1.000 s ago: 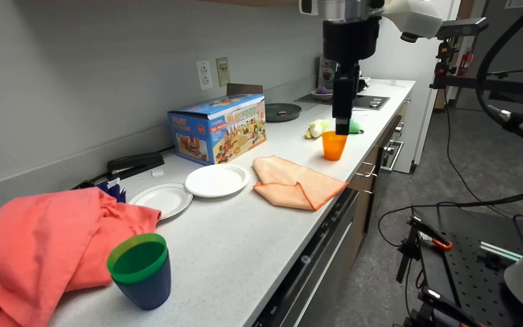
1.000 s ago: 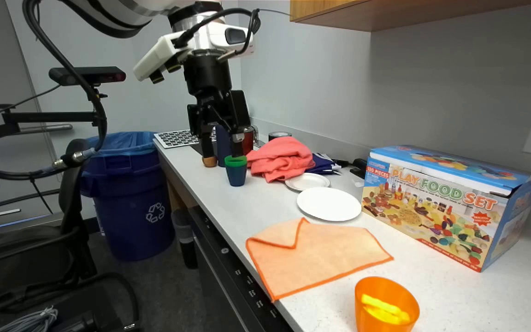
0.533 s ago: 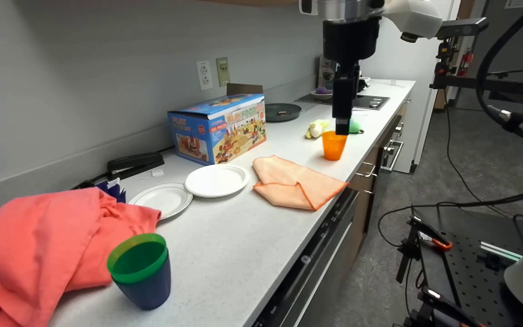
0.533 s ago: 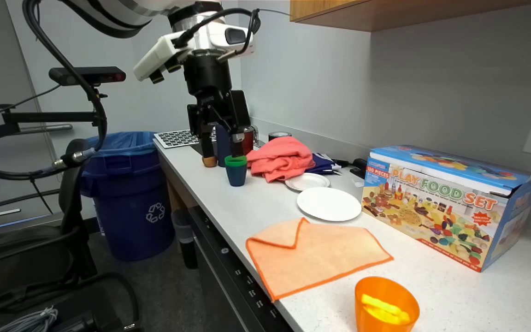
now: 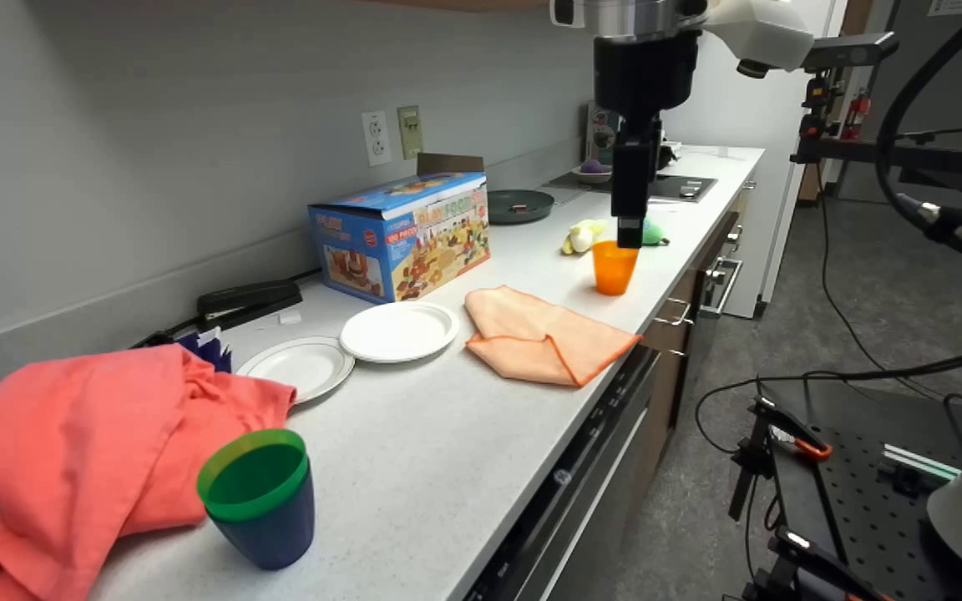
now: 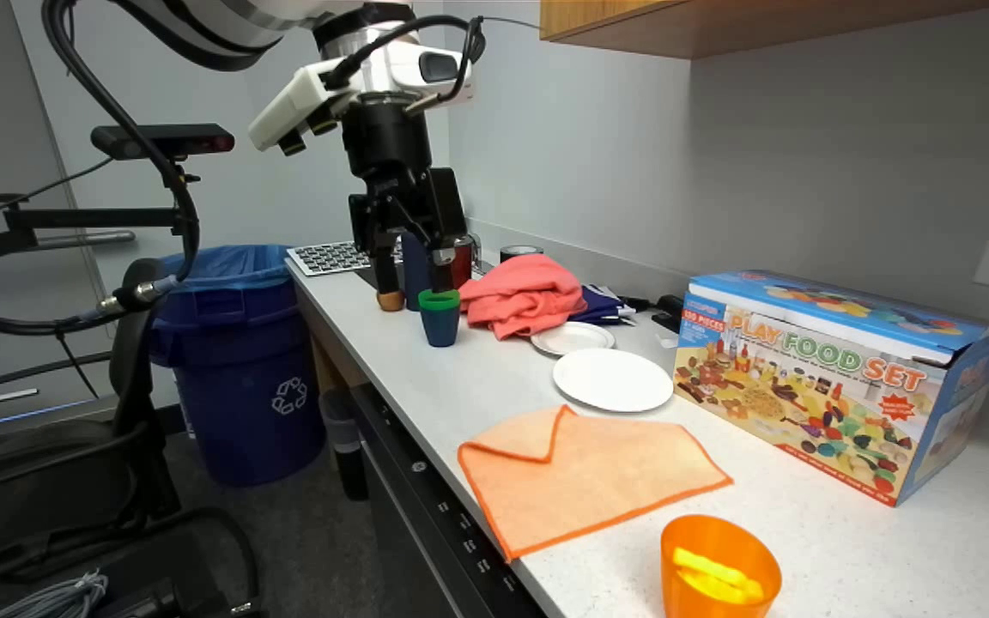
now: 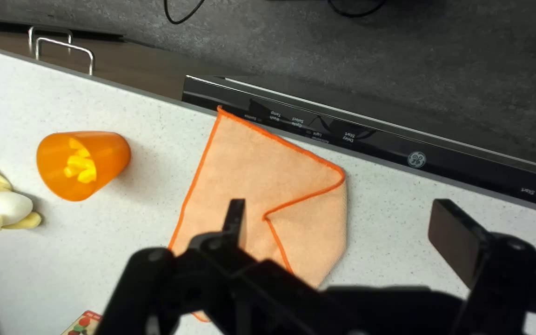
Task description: Use the towel to wipe the table
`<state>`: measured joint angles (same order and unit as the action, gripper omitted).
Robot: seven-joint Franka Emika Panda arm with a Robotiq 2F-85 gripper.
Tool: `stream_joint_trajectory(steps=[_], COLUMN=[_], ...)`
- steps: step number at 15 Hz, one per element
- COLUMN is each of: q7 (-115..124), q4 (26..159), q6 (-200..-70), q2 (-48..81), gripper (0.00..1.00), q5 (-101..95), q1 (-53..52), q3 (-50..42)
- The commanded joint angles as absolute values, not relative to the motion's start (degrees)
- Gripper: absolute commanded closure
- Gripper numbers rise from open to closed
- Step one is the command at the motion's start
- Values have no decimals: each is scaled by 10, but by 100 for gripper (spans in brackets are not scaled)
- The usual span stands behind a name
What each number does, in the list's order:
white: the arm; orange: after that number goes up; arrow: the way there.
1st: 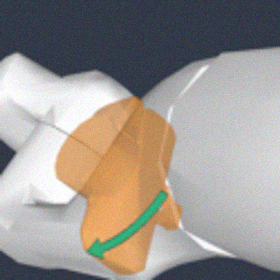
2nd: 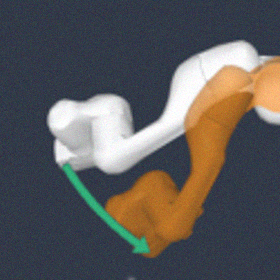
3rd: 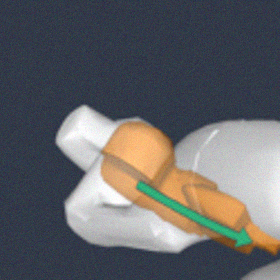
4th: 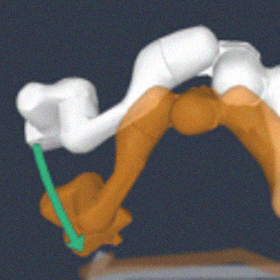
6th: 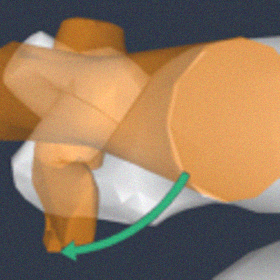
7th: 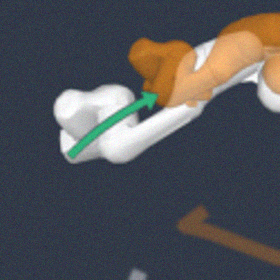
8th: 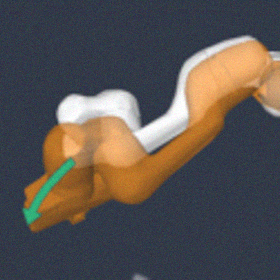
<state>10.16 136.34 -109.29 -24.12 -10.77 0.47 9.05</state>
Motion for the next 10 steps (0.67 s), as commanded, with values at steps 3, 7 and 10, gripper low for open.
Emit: stream_joint_trajectory(steps=[3, 7, 10], q7=[105, 105, 119], q4=[1362, 1362, 1357], q6=[-1091, -1095, -1135], q2=[-240, -238, -222], gripper=[0, 0, 0], q5=[-111, -110, -102], q1=[-5, -5, -1], q3=[82, 81, 75])
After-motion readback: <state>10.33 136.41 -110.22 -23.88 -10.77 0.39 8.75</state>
